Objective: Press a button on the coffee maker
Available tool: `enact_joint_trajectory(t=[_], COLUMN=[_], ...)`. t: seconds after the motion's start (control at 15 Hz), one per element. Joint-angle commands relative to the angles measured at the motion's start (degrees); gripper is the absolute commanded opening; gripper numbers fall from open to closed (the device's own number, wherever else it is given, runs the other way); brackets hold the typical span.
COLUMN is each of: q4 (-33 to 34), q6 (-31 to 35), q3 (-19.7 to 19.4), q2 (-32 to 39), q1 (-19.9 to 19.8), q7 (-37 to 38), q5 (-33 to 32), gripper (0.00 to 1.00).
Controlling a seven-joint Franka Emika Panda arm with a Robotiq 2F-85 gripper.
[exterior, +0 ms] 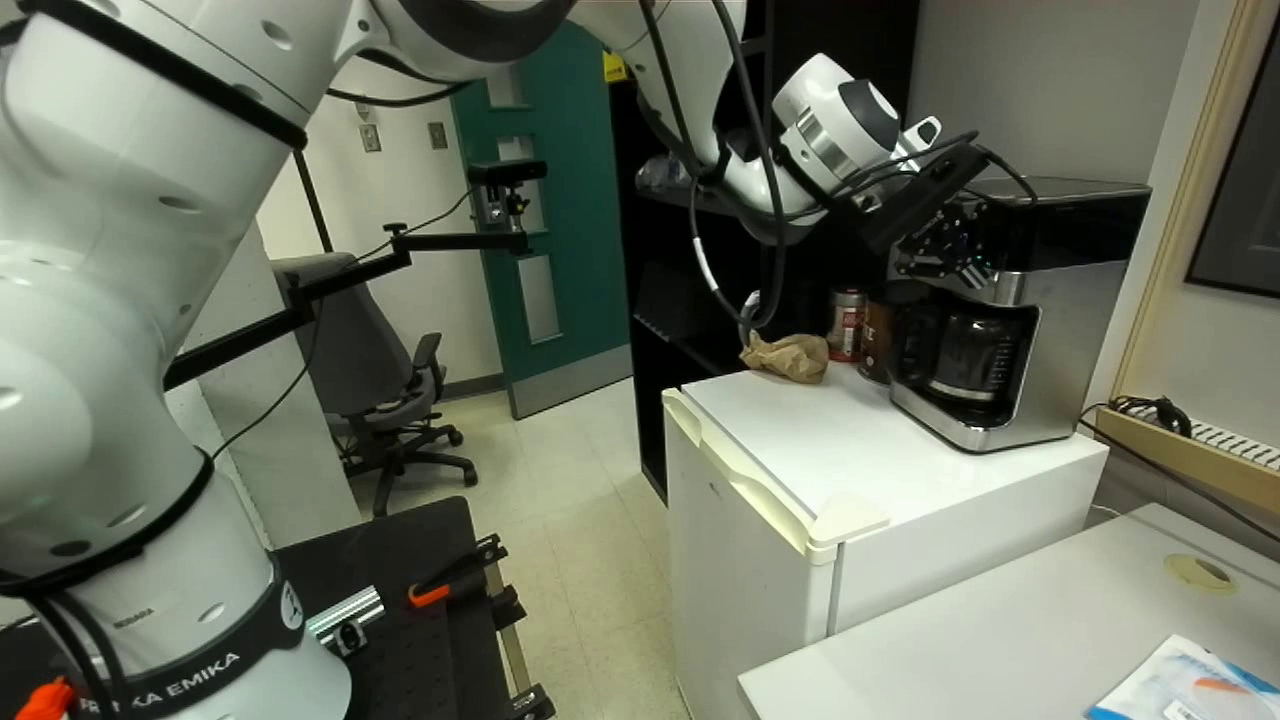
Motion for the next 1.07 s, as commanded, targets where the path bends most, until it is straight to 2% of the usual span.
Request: enact_joint_trajectory(t=[0.0,0.53,1.0], q4=[-1.91,-11.0,-15.44], q6=[2.77,4.46,4.05], q3=[-0.3,0.21,0.85], q2=[-1.04,-5.47,-8.08], q1=[-0.06,0.11,-0.14], q7=[-1.42,-2.26,-3.7], q5=[0.02,-0.1,0.15], gripper=[0.0,0.0,0.0])
